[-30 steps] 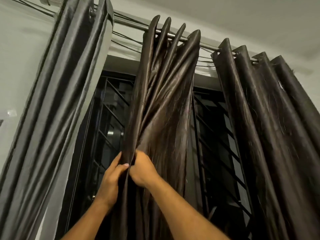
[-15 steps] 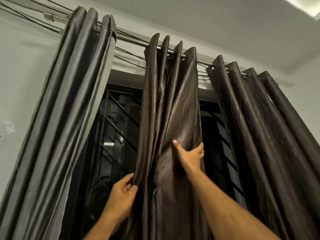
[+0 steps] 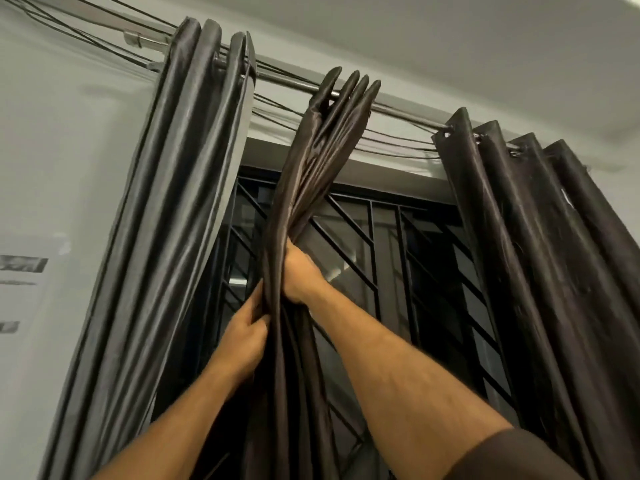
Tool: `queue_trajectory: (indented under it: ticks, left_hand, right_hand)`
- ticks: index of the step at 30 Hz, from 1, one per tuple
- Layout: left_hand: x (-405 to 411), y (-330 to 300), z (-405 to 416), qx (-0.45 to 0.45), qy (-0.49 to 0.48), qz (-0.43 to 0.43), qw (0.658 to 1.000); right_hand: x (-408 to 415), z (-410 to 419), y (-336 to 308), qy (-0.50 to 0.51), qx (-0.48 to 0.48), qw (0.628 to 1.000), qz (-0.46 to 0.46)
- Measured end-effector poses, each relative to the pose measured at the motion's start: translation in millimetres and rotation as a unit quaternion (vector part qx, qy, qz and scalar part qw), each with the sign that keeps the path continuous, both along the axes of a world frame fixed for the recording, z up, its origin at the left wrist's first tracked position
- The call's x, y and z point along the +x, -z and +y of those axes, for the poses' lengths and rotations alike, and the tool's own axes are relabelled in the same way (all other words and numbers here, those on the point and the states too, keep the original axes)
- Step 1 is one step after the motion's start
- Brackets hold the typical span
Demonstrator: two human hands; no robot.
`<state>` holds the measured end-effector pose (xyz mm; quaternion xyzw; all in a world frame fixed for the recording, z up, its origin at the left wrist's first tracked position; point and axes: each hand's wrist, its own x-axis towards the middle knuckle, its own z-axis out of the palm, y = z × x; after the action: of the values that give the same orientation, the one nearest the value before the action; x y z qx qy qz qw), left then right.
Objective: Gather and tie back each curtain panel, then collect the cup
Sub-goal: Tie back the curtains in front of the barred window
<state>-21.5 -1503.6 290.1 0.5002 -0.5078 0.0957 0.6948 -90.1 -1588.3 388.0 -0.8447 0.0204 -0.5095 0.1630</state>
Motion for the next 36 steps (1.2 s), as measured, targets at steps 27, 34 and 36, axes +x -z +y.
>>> queue_trajectory:
  ticks: [27,34,36]
  left_hand:
    - [-60,188,-84,0.186,0.048,0.196,0.962]
    - [-47,191,-100,0.079,-0.084,0.218,0.969]
    - [-40,190,-107,0.064,-0.16,0.195,0.966]
  right_hand:
    - [-93,-135,249,-0.066,0.242,0.968,0.0]
    - [-104,-151,247,-0.032,0.254,0.966,-0.028]
    - [-104,-152,248,-0.037,0.267,0.962,-0.034]
